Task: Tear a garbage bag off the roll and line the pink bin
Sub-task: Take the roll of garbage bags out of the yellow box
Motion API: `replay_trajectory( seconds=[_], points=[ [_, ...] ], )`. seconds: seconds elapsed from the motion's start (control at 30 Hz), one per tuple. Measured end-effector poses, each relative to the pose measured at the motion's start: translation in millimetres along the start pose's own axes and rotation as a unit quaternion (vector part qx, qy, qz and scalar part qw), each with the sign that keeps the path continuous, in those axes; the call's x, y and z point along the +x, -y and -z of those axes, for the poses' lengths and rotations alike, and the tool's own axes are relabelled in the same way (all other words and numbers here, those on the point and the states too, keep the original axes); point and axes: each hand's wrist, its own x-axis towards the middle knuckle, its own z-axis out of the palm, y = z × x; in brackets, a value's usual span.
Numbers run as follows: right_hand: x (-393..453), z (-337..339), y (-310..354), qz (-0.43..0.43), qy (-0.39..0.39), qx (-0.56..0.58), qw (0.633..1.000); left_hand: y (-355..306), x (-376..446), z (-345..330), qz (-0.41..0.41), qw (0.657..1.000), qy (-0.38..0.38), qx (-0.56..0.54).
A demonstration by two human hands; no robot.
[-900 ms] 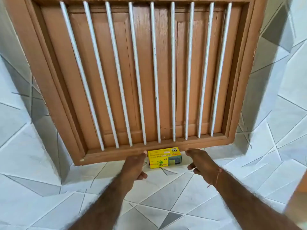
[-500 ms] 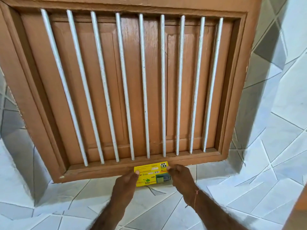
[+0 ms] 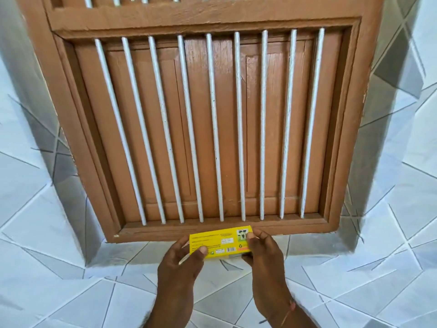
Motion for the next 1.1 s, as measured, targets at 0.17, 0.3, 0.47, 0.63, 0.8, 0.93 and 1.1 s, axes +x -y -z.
replay_trajectory(
  seconds=[0.17,0.3,0.47,0.63,0.8,0.93,1.1],
  points=[
    [-11,-20,1,0.037,-0.086,-0.013,0.996,-17,-12,1,-0.020,0.997,0.054,0.050],
    [-14,-39,1,0.047,-0.102,-0.001,0.994,-34,-11,9,-0.030,0.997,0.041,0.060],
    [-24,-60,-6,0.053,-0.118,0.028,0.991,-53,-8,21,-0.049,0.995,0.049,0.066],
    [-26,-68,-6,0.053,-0.155,0.032,0.986,-59,-13,21,-0.069,0.992,0.049,0.089],
    [-20,-56,2,-0.046,-0.106,0.137,0.984,-67,-14,29,-0.015,0.998,0.061,0.000],
    [-15,-41,7,-0.188,-0.053,0.217,0.956,-74,-12,35,0.029,0.996,0.083,-0.015],
    [-10,-29,-22,-0.274,-0.052,0.175,0.944,-98,-12,17,-0.114,0.967,0.080,0.211]
  ],
)
